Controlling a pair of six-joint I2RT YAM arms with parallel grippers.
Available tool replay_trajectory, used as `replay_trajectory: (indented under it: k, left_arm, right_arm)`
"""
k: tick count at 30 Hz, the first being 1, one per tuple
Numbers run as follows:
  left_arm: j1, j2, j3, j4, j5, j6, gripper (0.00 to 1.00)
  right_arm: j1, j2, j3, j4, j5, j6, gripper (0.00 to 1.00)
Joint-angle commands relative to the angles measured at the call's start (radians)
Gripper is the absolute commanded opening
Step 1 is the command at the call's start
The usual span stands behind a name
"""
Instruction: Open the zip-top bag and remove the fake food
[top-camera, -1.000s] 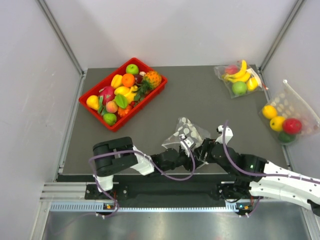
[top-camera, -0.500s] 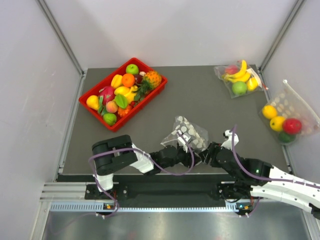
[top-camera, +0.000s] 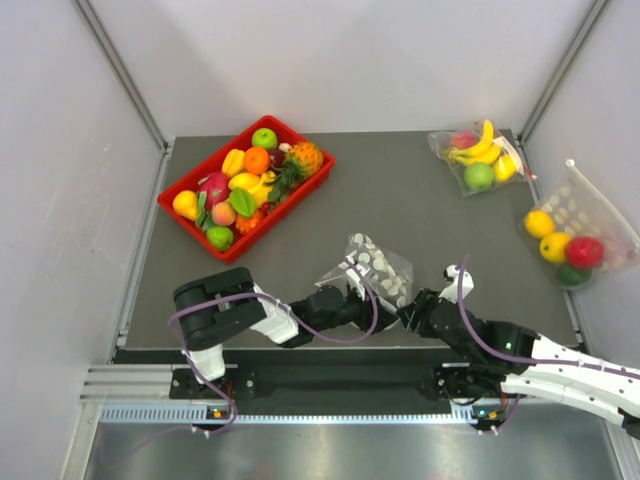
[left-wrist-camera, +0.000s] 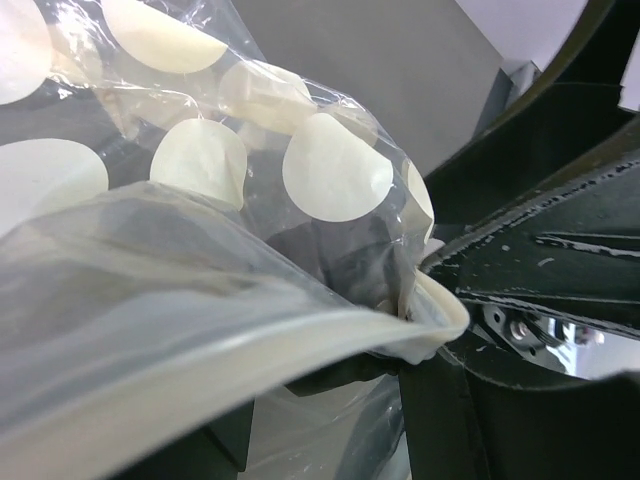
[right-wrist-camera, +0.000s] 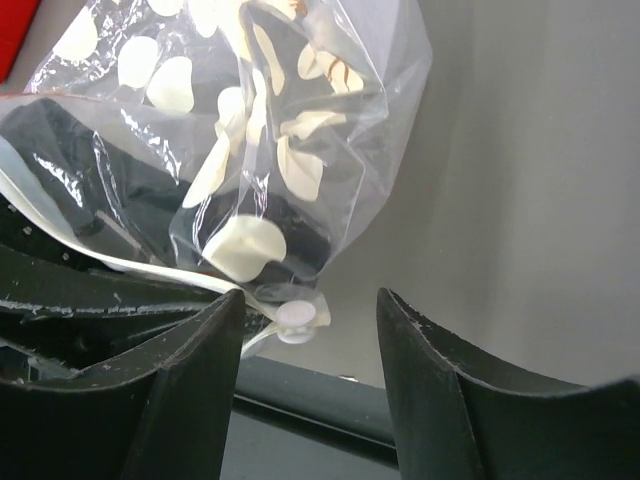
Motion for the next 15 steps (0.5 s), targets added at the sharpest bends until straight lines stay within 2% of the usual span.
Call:
replay_trajectory:
  k: [1, 9, 15]
  left_arm:
    - [-0.001, -0.037, -0.011, 0.155, 0.103, -0.033, 0.27]
    - [0.027, -0.022, 0.001, 0.135, 0.107, -0.067, 0.27]
    - [0.047, -0.028, 0.011, 0.109, 0.129, -0.077, 0.27]
  right_arm:
    - [0.012, -0.037, -0.021, 0.077, 0.019, -0.038, 0.55]
    - [0.011, -0.059, -0.009, 0.073, -0.028, -0.084, 0.51]
    - [0.011, -0.059, -0.004, 0.110, -0.093, -0.179, 0.54]
